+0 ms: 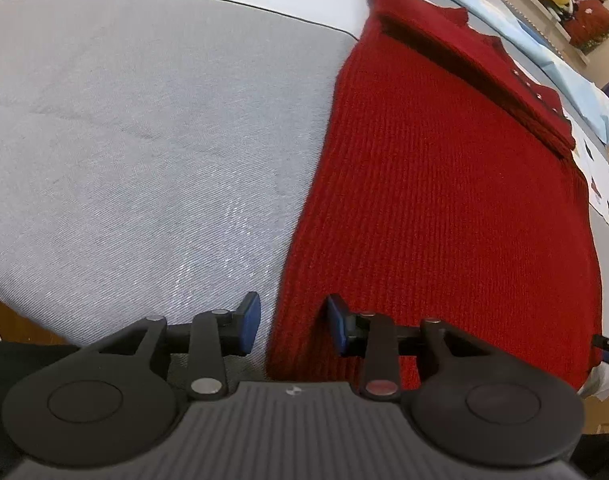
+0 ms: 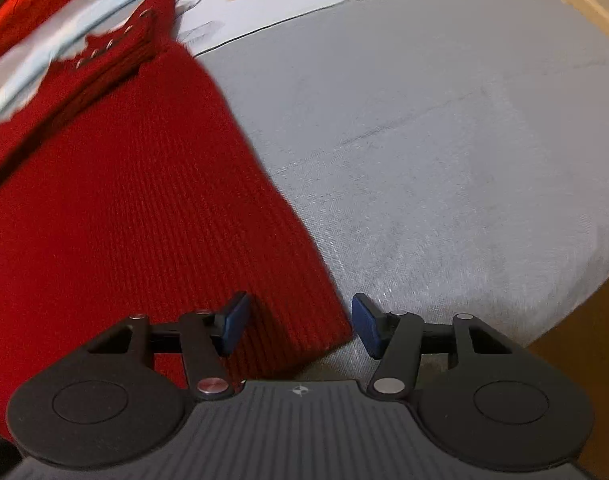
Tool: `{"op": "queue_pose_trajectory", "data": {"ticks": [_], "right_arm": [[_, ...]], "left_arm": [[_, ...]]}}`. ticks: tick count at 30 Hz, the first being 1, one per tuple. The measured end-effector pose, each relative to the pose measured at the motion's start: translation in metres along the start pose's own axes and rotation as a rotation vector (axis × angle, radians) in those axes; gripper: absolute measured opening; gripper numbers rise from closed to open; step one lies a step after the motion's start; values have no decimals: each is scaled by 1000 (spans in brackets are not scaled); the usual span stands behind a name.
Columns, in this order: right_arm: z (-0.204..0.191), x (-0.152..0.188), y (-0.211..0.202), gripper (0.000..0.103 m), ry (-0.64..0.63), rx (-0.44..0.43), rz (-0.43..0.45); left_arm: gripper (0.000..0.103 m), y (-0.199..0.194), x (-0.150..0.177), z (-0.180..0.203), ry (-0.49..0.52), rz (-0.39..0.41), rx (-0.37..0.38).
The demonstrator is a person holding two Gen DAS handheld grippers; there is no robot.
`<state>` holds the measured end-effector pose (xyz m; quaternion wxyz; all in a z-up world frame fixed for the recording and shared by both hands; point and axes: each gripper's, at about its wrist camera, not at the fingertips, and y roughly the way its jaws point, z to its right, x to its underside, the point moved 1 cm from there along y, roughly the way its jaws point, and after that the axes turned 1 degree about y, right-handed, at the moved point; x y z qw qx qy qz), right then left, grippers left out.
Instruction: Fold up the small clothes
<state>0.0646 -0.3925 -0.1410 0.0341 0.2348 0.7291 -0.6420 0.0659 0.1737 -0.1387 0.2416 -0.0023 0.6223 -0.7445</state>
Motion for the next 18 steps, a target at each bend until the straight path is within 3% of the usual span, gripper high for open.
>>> {"op": "queue_pose_trajectory", "data": {"ticks": [12,14,15,18], "right_arm": [[-8,1,-1,51,-46,-5,16],[-9,1,-2,43,-52,-11,17],[-9,2,-3,34,-57,-19,16],[-11,2,-6,24,-67,-44,22]], "left_arm": [[39,3,9,14,95,37,-23],[20,3,10,17,114,39,-9],[18,3,10,19,126,42,-2],[13,-5,14,28,201,80,-34]]}}
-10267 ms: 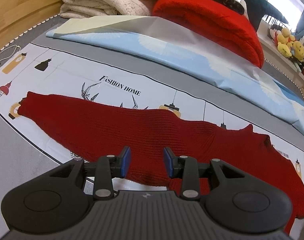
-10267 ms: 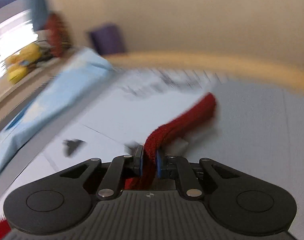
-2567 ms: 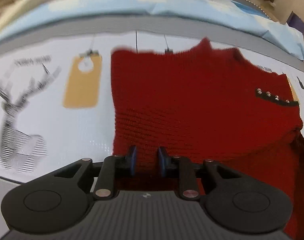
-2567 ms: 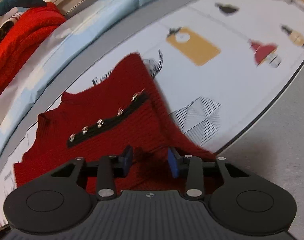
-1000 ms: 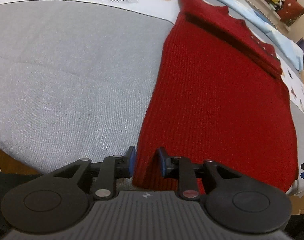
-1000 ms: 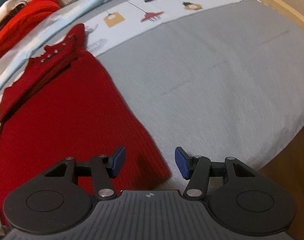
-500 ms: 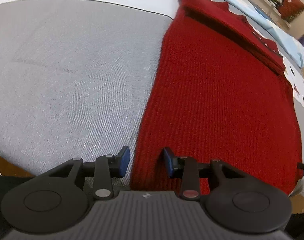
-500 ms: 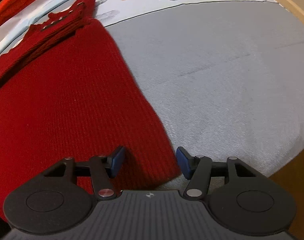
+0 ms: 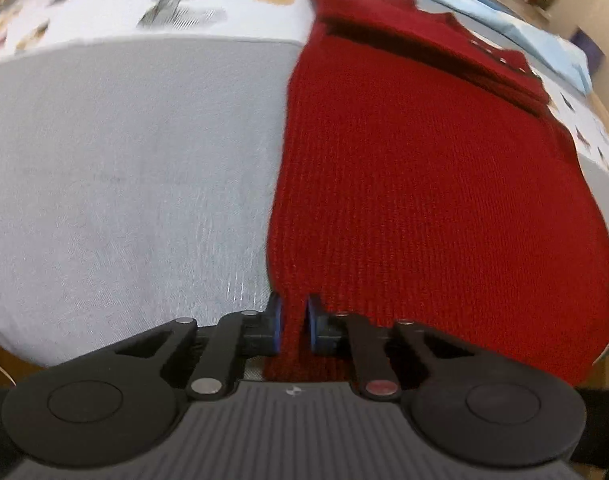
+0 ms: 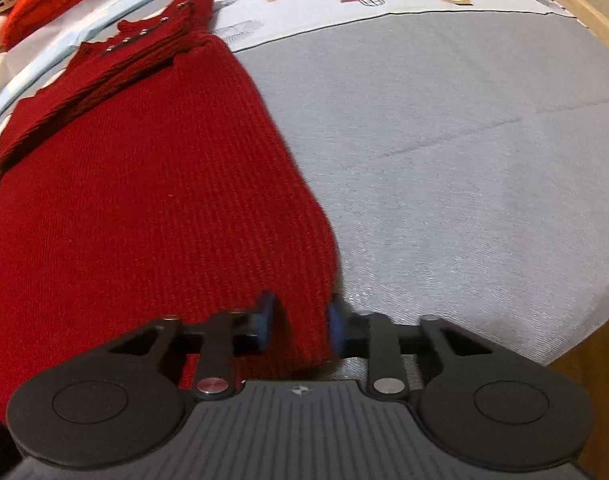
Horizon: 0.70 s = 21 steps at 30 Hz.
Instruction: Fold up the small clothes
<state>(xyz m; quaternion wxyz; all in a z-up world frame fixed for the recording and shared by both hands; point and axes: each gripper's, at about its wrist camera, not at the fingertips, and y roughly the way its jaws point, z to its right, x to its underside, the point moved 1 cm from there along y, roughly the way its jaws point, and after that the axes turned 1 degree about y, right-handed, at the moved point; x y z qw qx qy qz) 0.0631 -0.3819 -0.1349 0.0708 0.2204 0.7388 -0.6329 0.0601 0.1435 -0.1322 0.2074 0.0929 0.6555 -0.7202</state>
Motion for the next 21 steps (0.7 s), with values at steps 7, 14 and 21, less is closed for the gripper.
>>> {"op": "queue_pose_trajectory", "data": {"ticks": [7,14,21], "right_arm": [[4,0,-3,33,17,9,1],[2,-1,3,30,-5,25,-11],[-1,-4,-11,19,-2,-38,48]], "left_arm": [[17,4,7,-12,-60,-56,46],[16,3,6,-13,-47,-50,43],[10,-15,4,0,25,24,18]]}}
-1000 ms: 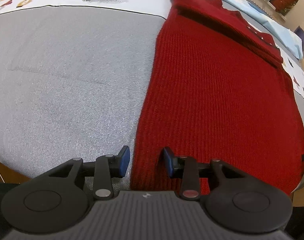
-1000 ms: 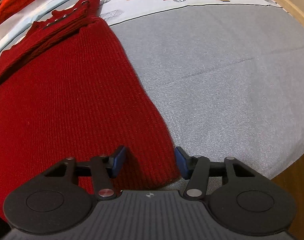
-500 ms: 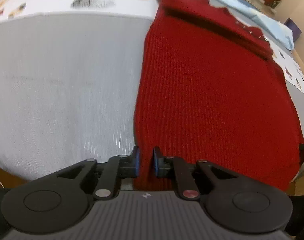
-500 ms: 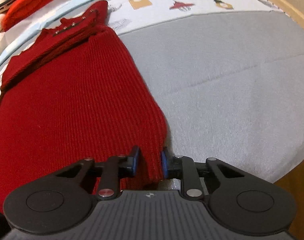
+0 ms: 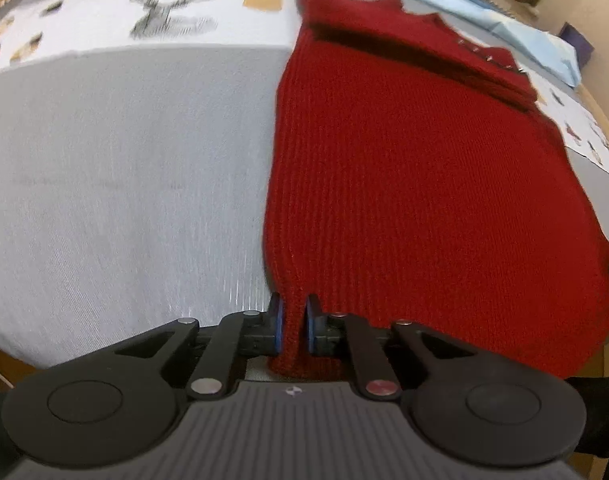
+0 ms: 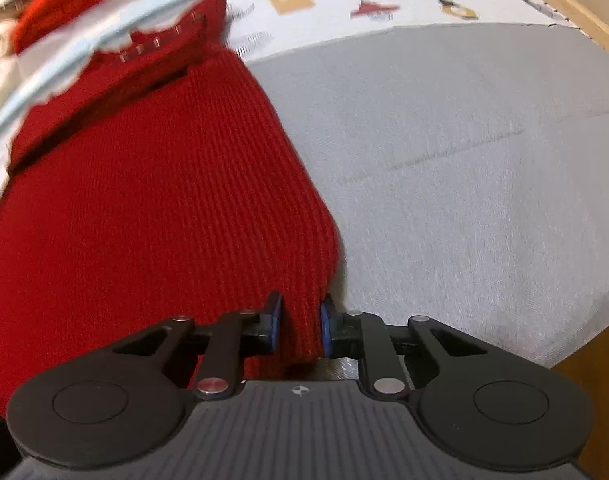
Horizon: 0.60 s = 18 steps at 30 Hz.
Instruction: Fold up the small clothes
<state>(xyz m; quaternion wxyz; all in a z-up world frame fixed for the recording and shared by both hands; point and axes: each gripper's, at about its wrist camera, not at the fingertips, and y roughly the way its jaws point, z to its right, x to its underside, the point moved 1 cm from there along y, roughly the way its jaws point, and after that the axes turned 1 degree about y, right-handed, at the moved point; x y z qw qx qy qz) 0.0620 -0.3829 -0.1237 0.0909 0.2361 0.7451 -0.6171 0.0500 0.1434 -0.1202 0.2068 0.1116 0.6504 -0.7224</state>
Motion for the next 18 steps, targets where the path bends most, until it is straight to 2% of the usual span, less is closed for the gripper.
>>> {"op": "queue_pose_trajectory", "data": {"ticks": [2,9,13,14,18], "right_arm": [[1,-3,-12,18,23,-42,48],[10,-18,-71,15,125,-238,191],[3,-22,-108,11,123,-325,262],[2,-23,-121,6,109,-337,284],[10,-18,-168,5,128,-404,335]], "left_arm": [[10,-13,-4,2,17,44,1],[7,-86,-23,5,45,214,104],[5,-134,-26,0,52,267,182],[5,-146,-27,-1,53,281,202],[5,-200,-11,-19,36,314,286]]}}
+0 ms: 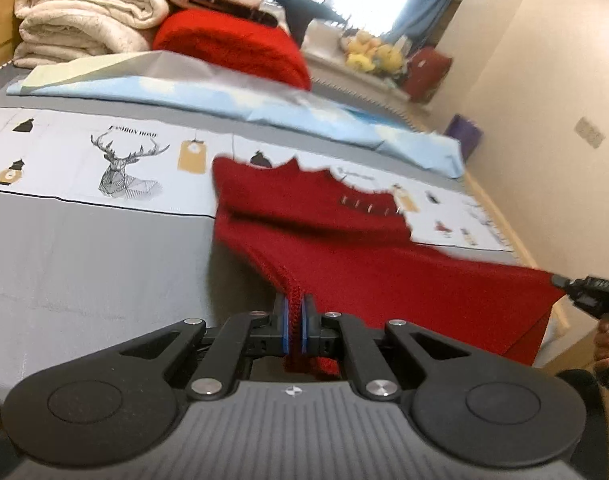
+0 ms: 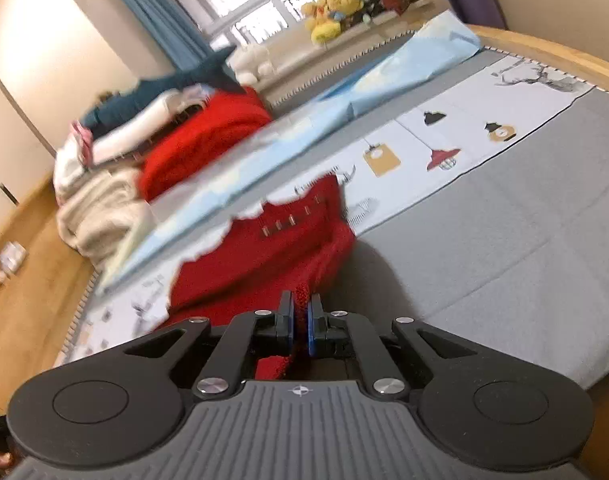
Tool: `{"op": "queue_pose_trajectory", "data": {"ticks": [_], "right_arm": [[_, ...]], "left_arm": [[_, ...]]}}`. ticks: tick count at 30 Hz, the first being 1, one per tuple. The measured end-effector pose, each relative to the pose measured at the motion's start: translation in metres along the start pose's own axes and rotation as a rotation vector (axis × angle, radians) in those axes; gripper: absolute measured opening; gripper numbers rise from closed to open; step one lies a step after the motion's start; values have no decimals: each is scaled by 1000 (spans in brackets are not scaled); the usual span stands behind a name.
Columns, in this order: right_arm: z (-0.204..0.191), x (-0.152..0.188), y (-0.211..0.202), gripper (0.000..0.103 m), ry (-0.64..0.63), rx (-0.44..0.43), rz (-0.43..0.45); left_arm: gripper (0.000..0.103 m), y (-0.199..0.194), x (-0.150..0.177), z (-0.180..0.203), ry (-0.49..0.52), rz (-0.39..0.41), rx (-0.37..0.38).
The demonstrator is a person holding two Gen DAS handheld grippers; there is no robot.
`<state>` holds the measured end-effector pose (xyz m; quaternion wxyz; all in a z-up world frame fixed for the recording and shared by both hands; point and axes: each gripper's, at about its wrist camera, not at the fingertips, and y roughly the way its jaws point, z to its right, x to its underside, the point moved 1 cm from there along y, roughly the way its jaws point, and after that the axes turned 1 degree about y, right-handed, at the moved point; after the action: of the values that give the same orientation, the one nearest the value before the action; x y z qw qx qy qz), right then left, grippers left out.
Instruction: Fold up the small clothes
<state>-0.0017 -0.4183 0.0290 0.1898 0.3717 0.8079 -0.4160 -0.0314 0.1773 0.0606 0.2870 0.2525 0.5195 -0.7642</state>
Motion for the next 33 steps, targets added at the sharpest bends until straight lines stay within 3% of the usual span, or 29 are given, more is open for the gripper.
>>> {"op": "queue_pose_trajectory", "data": {"ticks": [6,10,14,16,18,21,22,24,25,28,30,33], "right_arm": [[-7,14,-73,5,-15,-40,55],[5,11,-77,5,83,-50,59],[12,-10,-12,5,84,-6,5],[19,-27,37,5,96,25,-35],[29,-43,87,8,120,72,-74],[42,-59,138,13,111,218,-44],[44,-62,146,13,86,251,-21],[55,-59,158,28,72,281,-14],[64,-55,162,30,117,284,-35],[77,-43,175,38,251,215,-129],[75,-34,190,48,227,205,-180],[72,-17,213,49,184,249,-297]], "left_arm": [[5,-58,6,-13,-58,8,38],[6,-18,-12,-45,-113,-36,8],[6,69,-43,-84,-147,-102,-51],[7,112,-62,-99,-158,-135,-53],[9,145,-77,-115,-183,-130,-105],[18,172,-82,-145,-263,-125,-100],[29,177,-76,-155,-302,-138,-104],[32,184,-65,-168,-368,-209,-165],[33,185,-63,-171,-370,-219,-164],[51,195,-55,-180,-367,-241,-132],[52,205,-48,-184,-390,-272,-133],[52,218,-45,-183,-427,-308,-140]]}}
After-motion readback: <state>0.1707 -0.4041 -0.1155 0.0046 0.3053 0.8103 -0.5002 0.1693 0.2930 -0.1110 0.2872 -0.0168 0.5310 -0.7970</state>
